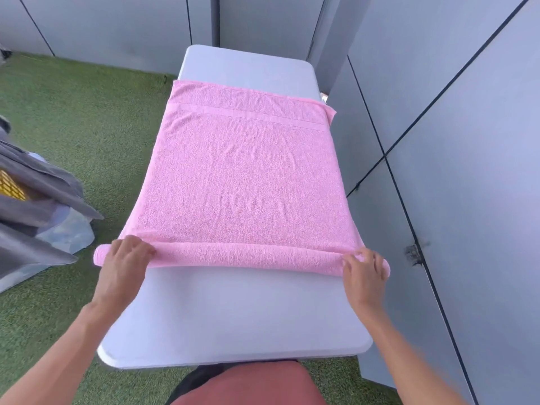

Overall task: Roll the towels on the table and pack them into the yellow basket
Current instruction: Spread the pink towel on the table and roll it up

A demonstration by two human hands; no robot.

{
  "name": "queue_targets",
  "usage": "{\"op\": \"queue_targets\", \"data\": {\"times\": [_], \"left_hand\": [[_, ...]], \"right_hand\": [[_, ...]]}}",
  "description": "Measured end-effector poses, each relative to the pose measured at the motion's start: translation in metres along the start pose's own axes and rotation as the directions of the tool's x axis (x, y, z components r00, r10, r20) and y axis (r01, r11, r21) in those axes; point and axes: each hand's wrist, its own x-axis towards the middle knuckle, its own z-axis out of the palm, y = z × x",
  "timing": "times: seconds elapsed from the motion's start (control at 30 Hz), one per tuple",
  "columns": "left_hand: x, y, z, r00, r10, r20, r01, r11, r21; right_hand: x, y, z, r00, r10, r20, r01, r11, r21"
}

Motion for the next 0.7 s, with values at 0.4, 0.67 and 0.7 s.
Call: {"op": "queue_targets", "data": {"times": [0.4, 0.67, 0.7], "left_hand": [[0.01, 0.003, 0.02, 0.989, 0.005, 0.149, -0.022, 0.994, 0.11], [-0.019, -0.02, -0.001, 0.91, -0.043, 0.413, 0.092, 0.991, -0.1], [-0.016, -0.022, -0.007, 0.902, -0.045, 0.428, 0.11, 0.986, -0.128]], "right_hand": [[0.011, 0.01, 0.019, 0.962, -0.187, 0.198, 0.174, 0.981, 0.08], [0.004, 0.04, -0.01, 0.798, -0.187, 0.574, 0.187, 0.981, 0.06], [0.009, 0.04, -0.013, 0.78, -0.169, 0.602, 0.118, 0.985, 0.124]]}}
